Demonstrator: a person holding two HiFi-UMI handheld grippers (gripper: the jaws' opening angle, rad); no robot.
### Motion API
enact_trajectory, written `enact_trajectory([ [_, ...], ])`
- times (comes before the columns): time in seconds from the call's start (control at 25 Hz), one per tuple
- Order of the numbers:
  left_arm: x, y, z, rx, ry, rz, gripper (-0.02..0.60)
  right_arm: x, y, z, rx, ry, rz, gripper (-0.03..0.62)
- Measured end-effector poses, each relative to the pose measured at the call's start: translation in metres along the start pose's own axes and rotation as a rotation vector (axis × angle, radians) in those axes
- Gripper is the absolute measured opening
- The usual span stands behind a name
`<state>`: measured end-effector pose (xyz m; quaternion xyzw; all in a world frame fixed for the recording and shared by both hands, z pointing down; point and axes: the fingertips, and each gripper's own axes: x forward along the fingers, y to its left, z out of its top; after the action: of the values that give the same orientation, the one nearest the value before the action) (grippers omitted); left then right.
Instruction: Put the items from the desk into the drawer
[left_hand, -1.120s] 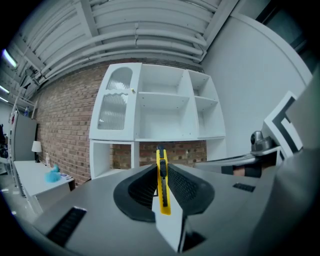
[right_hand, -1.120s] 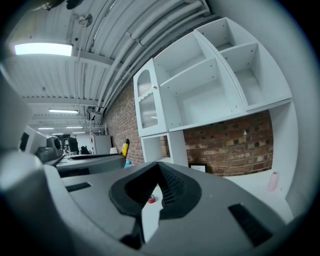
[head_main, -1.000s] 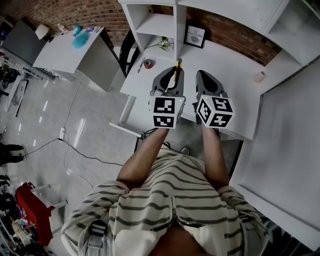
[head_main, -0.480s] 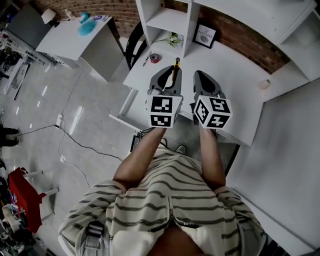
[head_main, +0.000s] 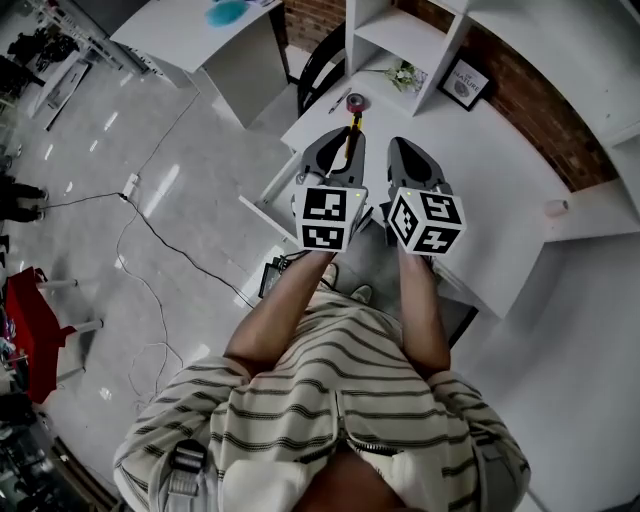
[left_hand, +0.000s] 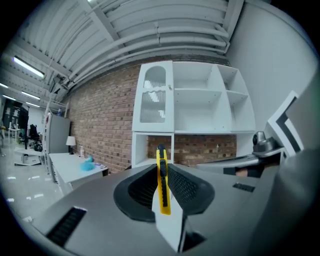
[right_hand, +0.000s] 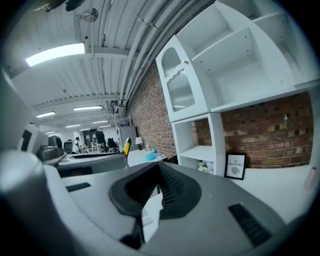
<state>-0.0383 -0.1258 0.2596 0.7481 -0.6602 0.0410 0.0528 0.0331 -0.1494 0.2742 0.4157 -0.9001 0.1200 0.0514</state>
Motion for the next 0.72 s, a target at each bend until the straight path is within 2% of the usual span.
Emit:
enact_trajectory([
  [0.4,-0.03,0.063,-0.018,-0.026,0.032,0.153,0.066,0.04,0.066,-0.017,-0.02,0.05,0.16,0.011],
  [0.72,-0.048,0.089,-0.028,-0.047,0.054,0.223,0.066,0.054,0.096,-0.029,-0.023,0.085,0.227,0.012],
])
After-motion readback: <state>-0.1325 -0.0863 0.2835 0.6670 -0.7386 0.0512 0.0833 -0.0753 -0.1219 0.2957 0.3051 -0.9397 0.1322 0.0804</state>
